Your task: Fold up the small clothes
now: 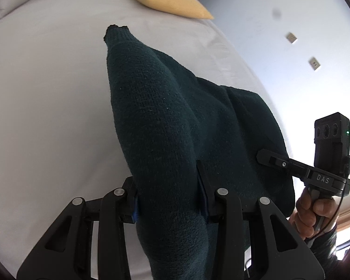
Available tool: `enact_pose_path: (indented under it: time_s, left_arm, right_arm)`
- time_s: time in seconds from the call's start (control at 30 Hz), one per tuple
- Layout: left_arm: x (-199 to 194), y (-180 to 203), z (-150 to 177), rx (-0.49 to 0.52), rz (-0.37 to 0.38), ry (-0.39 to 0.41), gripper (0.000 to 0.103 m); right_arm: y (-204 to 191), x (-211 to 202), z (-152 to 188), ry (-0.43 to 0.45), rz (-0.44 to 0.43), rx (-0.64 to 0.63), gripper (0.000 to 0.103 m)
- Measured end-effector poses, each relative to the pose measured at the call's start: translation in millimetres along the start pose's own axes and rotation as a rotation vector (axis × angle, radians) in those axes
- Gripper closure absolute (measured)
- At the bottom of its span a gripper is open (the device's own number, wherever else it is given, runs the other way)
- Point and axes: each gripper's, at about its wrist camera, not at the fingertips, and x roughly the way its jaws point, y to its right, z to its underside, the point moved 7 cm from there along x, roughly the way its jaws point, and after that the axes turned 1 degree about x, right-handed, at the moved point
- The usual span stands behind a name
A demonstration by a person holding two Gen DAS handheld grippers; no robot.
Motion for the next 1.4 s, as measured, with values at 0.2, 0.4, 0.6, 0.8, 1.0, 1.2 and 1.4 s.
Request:
enact_pose_path:
  time_s: [0.2, 0.4, 0.6, 0.8, 1.0, 1.2, 1.4]
  left_arm:
    - [-31, -48, 63, -0.061, -0.012, -0.029, 0.068]
    - [-9, -61, 83, -0.082, -0.01, -0.025, 0.066]
    - [10, -74, 89, -0.131, 0.014, -0.015, 0.044]
    - [9, -87, 96, -0.172, 0.025, 0.019, 0.034]
    - [-36, -75, 95, -0.115, -0.155, 0.138, 0.034]
    - [-34, -40, 88, 0.006, -0.185, 0.145, 0.034]
    - [11, -39, 90, 0.037, -0.285, 0.084, 0.034]
  right_arm:
    - [-23, 25, 48, -0.051, -0.041, 0.028, 0.077]
    - [-3, 44, 65, -0.066, -0.005, 0.065, 0.077]
    - [12, 70, 69, -0.073, -0.033, 0.138, 0.068]
    - [18, 54, 62, -0.03, -0.045, 0.194, 0.059]
    - [-3, 10, 44, 0.082, -0.068, 0.151, 0.059]
    - [-50, 27, 47, 0.037, -0.127, 0.037, 0.059]
    - [-30, 57, 66, -0.027, -0.098, 0.051, 0.064]
